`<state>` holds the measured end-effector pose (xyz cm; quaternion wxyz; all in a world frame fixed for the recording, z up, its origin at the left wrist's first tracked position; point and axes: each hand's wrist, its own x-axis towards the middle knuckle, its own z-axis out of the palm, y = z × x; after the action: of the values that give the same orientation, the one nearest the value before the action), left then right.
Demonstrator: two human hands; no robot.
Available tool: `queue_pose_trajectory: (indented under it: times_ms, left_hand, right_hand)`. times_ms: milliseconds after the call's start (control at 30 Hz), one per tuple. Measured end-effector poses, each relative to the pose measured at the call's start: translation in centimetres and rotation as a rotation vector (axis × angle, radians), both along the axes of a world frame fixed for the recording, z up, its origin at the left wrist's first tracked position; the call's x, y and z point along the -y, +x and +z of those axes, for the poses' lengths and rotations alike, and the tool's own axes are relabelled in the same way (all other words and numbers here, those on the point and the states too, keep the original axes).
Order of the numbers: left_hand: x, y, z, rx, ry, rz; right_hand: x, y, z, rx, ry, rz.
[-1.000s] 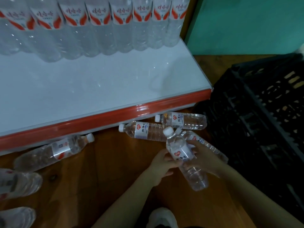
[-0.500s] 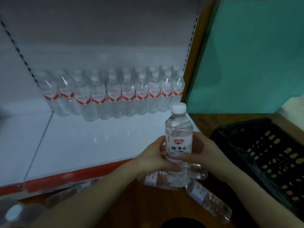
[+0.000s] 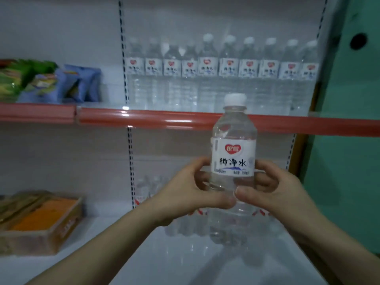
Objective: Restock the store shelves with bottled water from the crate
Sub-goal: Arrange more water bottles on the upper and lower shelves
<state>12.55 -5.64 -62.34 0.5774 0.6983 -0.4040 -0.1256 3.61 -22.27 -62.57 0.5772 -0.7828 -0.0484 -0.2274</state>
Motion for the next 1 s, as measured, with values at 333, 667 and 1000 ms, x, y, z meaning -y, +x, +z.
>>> queue_pose_trajectory:
  times_ms: [333, 667, 1000]
  left_hand:
    - [-4.0, 5.7, 11.4, 0.166, -0.220, 0.149]
    - [-2.6, 13.4, 16.8, 0.219, -0.166, 0.252]
    - [1.1, 21.3, 17.0, 0.101, -0.001, 0.270]
  right_hand:
    - [-5.3, 7.2, 12.0, 0.258, 0.003, 0.050]
    - [-3.2, 16.6, 17.4, 0.204, -0.073, 0.048]
    - [-0.1, 24.3, 18.2, -0.005, -0.370, -0.035]
